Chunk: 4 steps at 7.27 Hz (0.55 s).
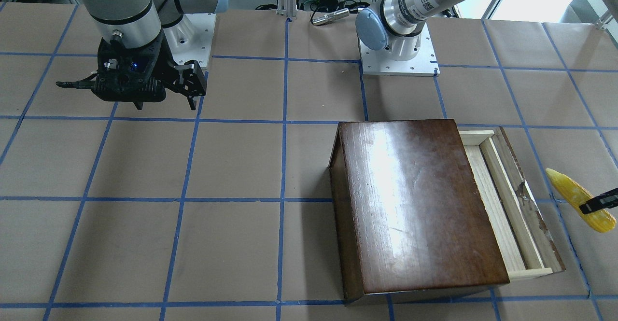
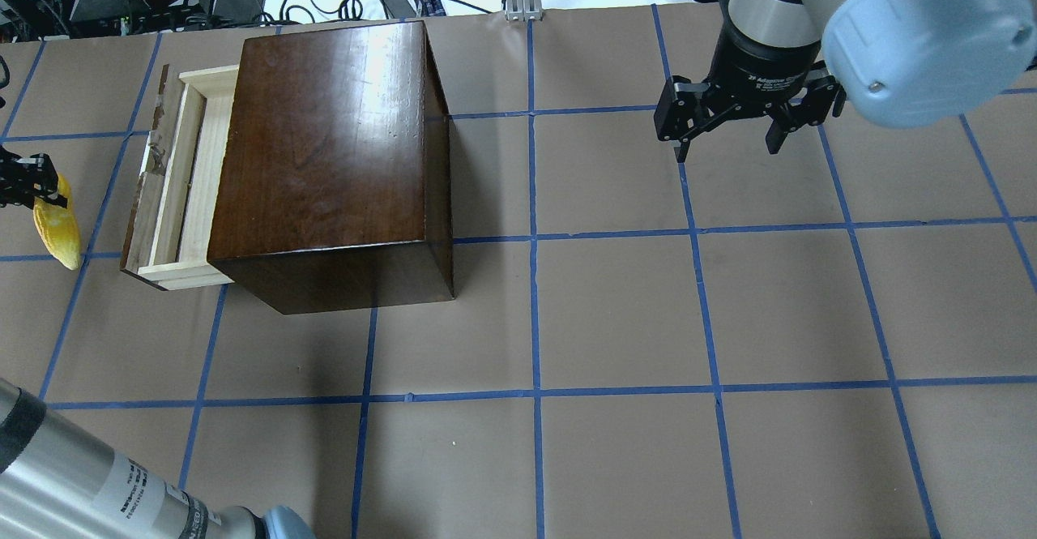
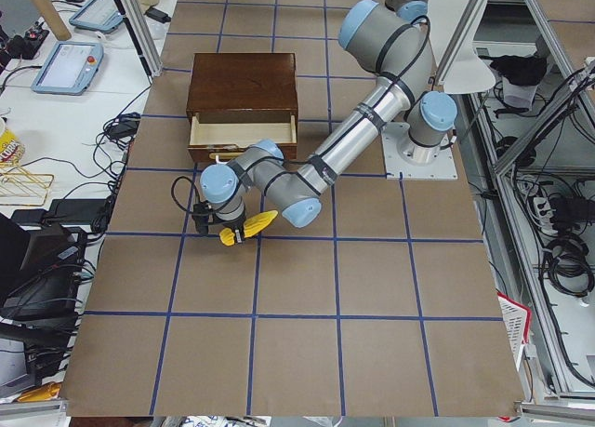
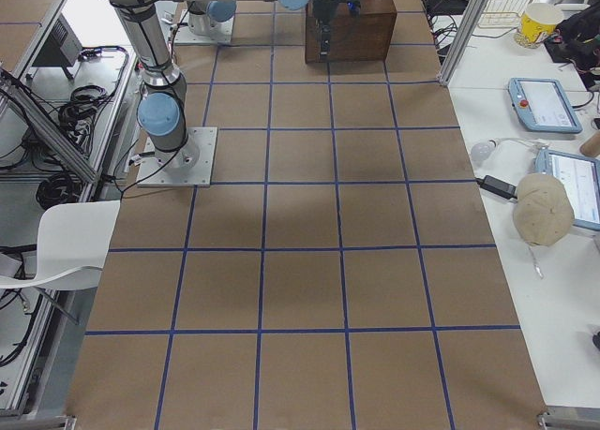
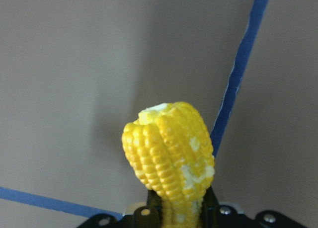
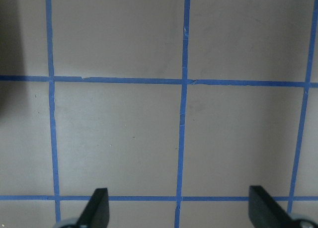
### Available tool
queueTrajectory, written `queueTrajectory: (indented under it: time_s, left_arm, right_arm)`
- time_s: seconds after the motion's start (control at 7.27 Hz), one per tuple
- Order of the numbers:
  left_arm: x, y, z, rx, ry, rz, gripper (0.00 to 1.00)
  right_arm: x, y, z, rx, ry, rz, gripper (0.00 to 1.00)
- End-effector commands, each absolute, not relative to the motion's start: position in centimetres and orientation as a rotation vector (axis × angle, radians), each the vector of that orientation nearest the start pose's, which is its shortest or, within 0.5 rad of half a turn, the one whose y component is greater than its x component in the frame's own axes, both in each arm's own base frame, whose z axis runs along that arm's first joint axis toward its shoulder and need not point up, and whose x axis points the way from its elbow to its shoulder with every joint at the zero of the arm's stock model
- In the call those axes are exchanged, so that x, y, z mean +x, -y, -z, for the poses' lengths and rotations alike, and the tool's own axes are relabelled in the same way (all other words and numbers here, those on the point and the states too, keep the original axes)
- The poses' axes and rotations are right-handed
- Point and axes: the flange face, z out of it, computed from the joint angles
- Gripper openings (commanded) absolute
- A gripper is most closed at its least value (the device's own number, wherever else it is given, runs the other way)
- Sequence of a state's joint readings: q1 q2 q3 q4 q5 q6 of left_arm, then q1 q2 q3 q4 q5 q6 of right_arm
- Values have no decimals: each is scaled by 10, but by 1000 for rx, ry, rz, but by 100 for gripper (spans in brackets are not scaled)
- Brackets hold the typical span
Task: Open drawer and put corn inside
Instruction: 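Grasp the yellow corn cob with the left gripper and lift it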
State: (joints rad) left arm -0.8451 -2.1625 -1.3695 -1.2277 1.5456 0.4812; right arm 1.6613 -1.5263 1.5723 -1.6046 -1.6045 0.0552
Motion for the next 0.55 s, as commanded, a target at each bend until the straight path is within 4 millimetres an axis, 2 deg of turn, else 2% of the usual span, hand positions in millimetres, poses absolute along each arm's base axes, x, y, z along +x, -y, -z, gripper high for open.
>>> queueTrajectory:
  time_s: [0.0, 0.28, 0.41]
  left_arm:
    - [309, 613, -331, -291, -3164, -16, 0]
    - [239, 621, -398, -143, -3173, -11, 0]
    - [196, 626, -421, -46, -3179, -25, 0]
  right_arm:
    - [176, 495, -468, -59, -3176, -15, 100]
    - [175, 495, -468, -56, -3176, -16, 100]
    - [175, 495, -468, -56, -3176, -16, 100]
